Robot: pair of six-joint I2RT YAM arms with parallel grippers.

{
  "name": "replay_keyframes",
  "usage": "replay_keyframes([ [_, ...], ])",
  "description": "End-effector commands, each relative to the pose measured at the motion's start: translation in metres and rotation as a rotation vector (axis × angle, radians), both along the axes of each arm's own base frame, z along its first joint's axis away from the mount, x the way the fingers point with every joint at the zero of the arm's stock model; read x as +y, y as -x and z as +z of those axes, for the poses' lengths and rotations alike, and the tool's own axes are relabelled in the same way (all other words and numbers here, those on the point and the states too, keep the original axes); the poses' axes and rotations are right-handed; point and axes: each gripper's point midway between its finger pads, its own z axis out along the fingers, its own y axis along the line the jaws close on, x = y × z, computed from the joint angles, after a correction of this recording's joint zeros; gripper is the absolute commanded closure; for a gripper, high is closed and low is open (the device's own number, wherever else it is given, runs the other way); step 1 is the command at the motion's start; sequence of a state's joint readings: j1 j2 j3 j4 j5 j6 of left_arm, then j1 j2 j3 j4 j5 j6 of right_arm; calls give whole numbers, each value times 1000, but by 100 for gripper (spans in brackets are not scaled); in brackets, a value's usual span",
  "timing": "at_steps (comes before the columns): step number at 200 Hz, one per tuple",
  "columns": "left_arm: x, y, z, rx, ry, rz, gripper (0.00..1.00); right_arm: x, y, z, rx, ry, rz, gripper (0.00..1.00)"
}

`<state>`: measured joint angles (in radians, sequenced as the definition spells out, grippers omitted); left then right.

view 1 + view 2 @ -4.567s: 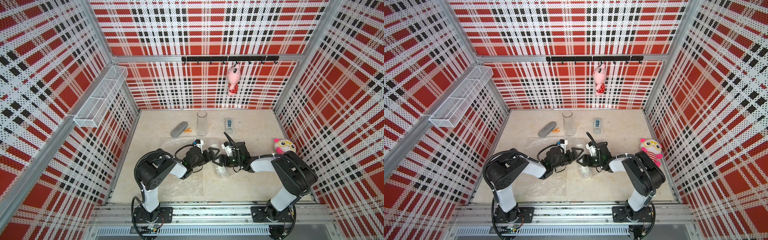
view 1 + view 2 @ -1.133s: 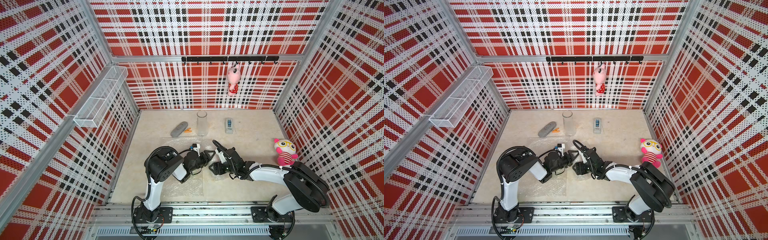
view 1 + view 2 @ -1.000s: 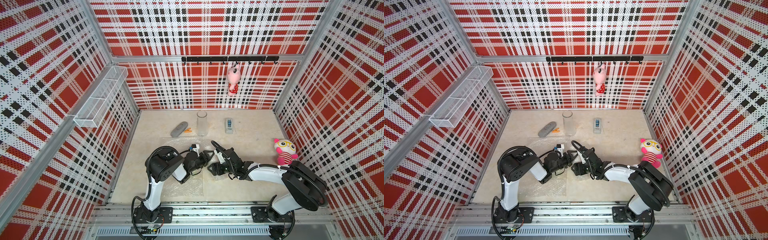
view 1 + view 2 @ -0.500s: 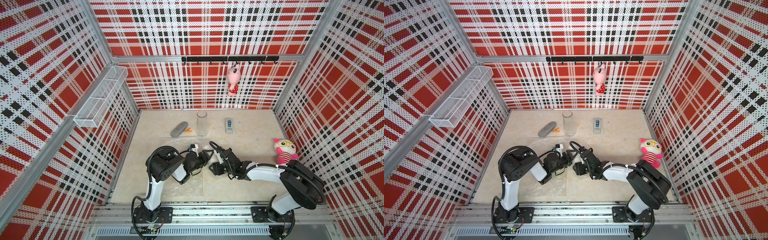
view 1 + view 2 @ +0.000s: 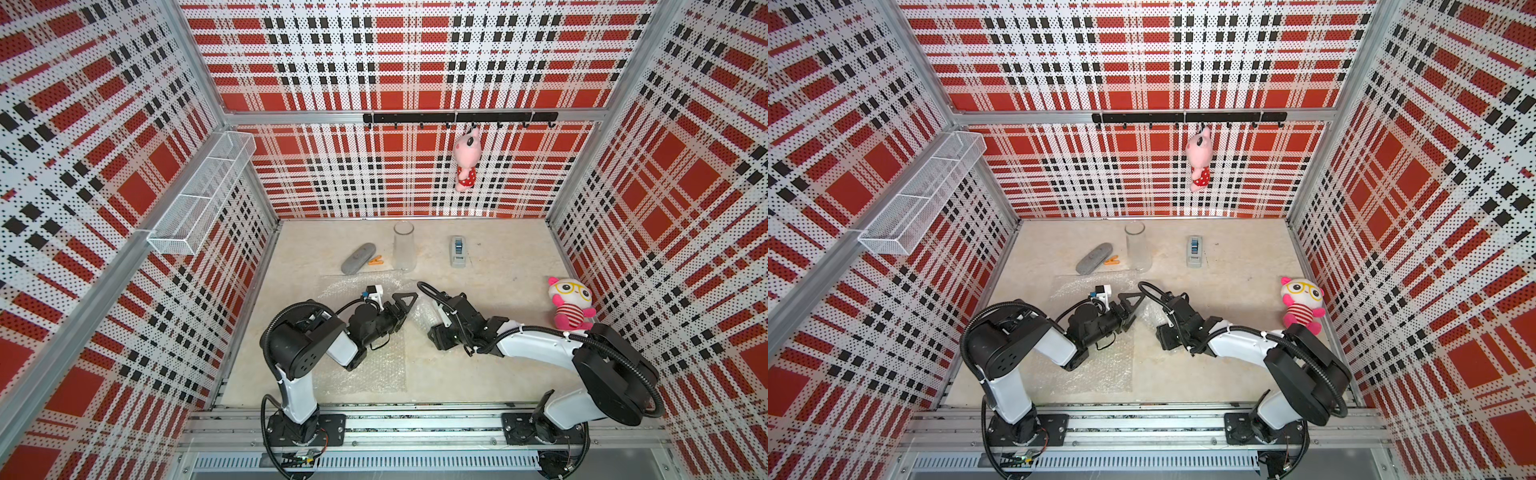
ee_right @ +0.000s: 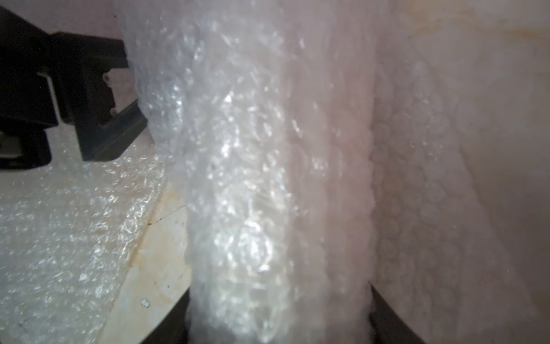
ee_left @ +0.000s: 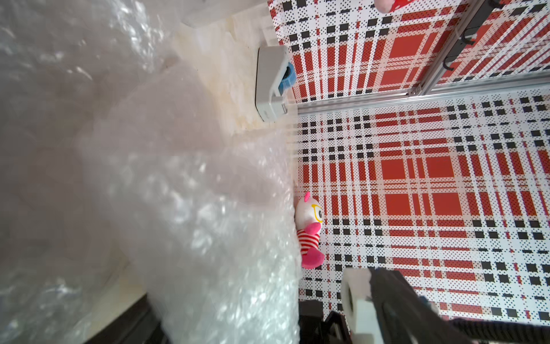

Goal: Wrap vases in bubble wrap
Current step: Wrap the vase in bubble wrap.

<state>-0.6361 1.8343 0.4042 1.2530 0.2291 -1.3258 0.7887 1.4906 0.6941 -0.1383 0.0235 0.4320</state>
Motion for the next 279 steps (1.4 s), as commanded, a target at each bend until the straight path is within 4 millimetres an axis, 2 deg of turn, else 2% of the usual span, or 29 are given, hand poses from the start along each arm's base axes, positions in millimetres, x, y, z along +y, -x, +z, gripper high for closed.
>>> replay_keyframes([
  [1,-8,11,-6,2,-31,-54,3,4,-22,26,-72,-46,-83,67],
  [22,-8,13,-13,17,-66,-60,4,4,-24,38,-88,-81,-93,67],
  [42,-1,13,-22,34,-147,-53,4,-2,-29,58,-122,-83,-96,66],
  [56,2,13,-22,31,-199,-52,4,-8,-33,72,-147,-75,-94,65],
  [74,1,12,-11,5,-227,-71,5,-11,-38,81,-163,-56,-77,64],
  [96,-10,15,6,-30,-197,-125,9,-6,-36,69,-124,-44,-50,65],
  [114,-21,21,11,-41,-177,-175,15,1,-32,54,-74,-65,-37,65],
  [138,-26,25,15,-54,-162,-192,25,6,-29,44,-53,-95,-35,65],
  [163,-32,26,16,-58,-129,-208,25,12,-24,39,-27,-120,-9,65],
  [192,-44,24,13,-56,-77,-226,19,20,-15,37,-2,-178,20,66],
  [222,-50,21,5,-44,-48,-236,20,29,-6,37,23,-254,47,67],
  [279,-56,15,4,-55,-36,-248,24,53,13,45,45,-402,153,69],
])
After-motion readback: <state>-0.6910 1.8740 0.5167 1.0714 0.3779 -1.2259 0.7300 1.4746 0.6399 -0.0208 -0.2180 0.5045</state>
